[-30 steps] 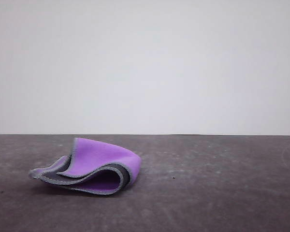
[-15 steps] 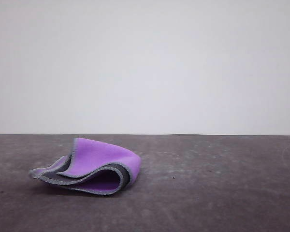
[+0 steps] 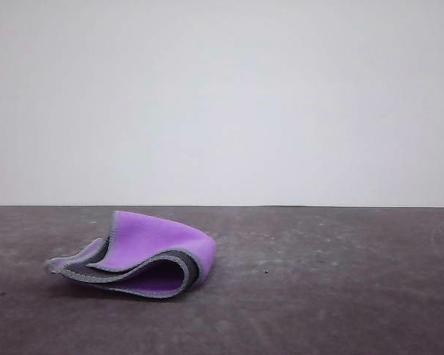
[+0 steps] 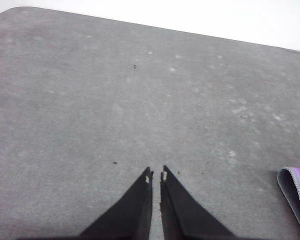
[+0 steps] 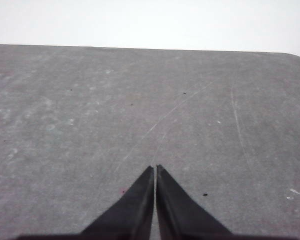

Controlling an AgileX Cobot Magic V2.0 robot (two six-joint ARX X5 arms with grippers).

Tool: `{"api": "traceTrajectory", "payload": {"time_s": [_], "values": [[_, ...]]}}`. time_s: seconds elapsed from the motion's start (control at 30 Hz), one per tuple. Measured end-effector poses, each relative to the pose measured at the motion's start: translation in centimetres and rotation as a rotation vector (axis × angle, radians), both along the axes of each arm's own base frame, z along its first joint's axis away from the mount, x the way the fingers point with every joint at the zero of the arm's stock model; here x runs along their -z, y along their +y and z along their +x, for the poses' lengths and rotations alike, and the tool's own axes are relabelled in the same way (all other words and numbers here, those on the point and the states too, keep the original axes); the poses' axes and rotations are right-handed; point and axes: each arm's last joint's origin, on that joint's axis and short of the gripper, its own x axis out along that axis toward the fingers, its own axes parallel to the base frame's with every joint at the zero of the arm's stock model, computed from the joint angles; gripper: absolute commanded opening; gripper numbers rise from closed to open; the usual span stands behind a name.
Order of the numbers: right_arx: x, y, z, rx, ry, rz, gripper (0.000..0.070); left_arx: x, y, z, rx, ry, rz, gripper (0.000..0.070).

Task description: Fold clothes

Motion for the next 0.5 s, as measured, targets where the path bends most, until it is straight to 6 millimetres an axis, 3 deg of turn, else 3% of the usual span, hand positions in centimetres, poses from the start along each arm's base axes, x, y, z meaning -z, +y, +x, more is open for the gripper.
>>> {"api": "traceTrajectory", "payload": {"time_s": [0.5], "values": [[0.0, 0.0, 0.0, 0.0, 0.0, 0.0, 0.0, 0.0, 0.0, 0.0, 0.0, 0.0, 0.0, 0.0016]]}}
